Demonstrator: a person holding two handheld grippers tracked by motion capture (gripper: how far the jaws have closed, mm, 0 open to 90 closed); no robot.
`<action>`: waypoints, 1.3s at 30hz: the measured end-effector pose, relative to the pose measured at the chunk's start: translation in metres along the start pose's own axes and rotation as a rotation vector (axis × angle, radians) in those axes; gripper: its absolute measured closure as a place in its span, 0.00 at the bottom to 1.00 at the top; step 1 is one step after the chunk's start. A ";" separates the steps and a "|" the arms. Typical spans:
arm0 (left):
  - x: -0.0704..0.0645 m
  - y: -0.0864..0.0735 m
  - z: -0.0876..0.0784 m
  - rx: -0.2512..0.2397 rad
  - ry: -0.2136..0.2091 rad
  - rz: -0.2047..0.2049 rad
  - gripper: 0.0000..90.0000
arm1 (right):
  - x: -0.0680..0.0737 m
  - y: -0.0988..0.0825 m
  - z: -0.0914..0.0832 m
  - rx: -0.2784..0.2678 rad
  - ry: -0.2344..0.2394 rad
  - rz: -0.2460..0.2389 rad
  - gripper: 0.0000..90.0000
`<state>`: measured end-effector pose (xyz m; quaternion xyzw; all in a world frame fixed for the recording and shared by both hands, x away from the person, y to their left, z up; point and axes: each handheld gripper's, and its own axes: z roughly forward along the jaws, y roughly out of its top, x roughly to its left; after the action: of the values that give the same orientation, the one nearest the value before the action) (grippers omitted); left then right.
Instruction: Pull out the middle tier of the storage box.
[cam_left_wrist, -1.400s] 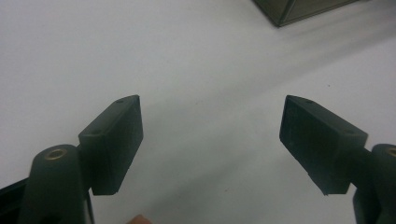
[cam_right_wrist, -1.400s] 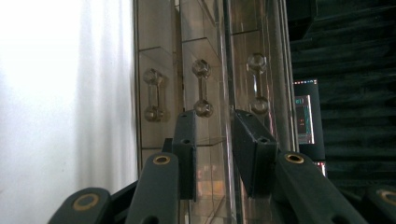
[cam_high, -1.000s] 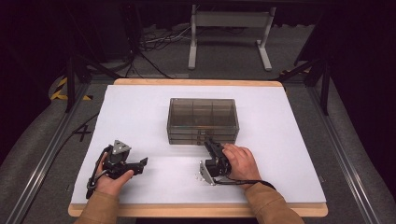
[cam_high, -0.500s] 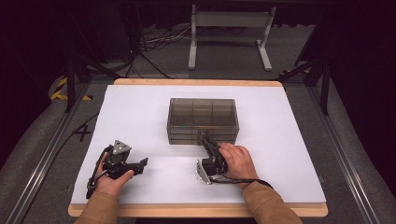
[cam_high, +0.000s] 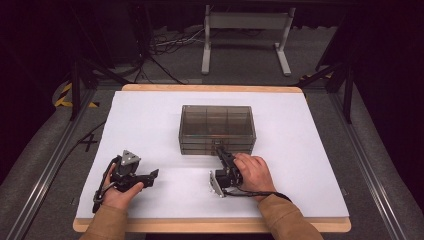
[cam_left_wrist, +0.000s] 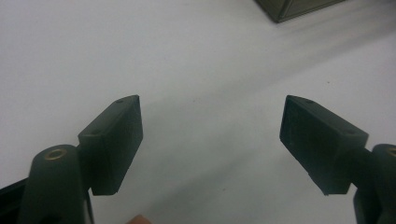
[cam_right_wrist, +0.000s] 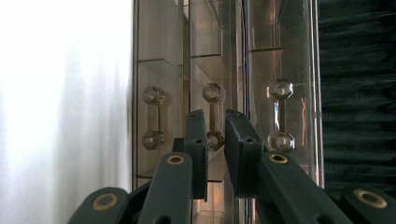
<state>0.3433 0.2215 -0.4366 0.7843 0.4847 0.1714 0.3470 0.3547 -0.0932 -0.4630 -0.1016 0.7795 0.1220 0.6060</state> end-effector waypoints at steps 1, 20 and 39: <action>0.000 0.000 0.000 0.000 0.000 0.000 0.24 | 0.000 0.000 0.000 0.000 0.000 0.000 0.89; -0.001 0.000 0.002 0.003 0.000 0.000 0.24 | 0.000 0.007 -0.020 -0.001 0.016 0.002 0.89; -0.001 0.000 0.002 0.003 -0.002 0.000 0.24 | 0.001 0.009 -0.031 -0.045 0.039 -0.004 0.86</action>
<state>0.3439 0.2203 -0.4381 0.7851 0.4848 0.1697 0.3462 0.3234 -0.0946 -0.4565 -0.1193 0.7881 0.1362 0.5884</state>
